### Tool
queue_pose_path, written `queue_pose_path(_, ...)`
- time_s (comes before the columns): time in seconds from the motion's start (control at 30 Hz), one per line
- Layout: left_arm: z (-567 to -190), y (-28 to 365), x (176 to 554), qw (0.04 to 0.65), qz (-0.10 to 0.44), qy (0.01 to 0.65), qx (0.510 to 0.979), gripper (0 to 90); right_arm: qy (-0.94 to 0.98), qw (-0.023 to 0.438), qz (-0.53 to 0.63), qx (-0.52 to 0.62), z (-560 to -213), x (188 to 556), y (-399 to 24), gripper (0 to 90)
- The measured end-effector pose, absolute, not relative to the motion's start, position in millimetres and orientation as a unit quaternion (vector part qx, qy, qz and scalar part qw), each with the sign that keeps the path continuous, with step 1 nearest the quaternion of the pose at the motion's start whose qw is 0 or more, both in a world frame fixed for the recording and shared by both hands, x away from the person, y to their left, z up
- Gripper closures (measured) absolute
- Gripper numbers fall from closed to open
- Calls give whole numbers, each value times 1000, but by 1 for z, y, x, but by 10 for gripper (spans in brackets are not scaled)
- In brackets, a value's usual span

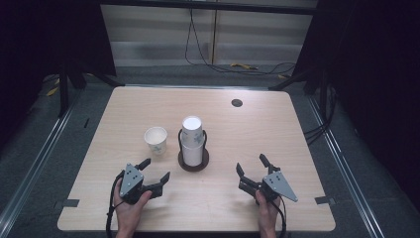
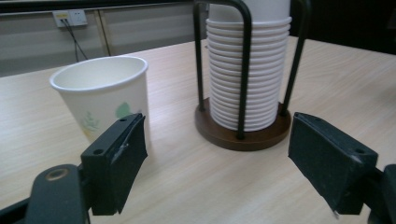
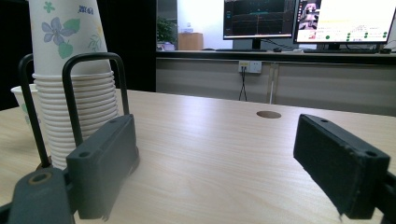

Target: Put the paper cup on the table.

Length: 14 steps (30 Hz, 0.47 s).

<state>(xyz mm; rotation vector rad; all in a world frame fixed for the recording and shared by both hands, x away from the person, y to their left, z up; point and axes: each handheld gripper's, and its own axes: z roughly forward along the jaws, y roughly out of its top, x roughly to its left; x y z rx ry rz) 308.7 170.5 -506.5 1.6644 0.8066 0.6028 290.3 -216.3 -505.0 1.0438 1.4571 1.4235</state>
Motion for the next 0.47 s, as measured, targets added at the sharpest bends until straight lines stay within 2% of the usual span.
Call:
queue_pose_path(0.27, -509, 167, 307, 567, 281, 332, 700, 191, 579, 414, 566, 416, -505, 290, -216, 130)
queue_pose_path(0.37, -510, 170, 300, 584, 303, 331, 676, 190, 579, 414, 566, 416, -505, 290, -216, 130)
queue_pose_path(0.47, -511, 175, 300, 603, 294, 336, 661, 189, 580, 414, 564, 417, -505, 290, -216, 130)
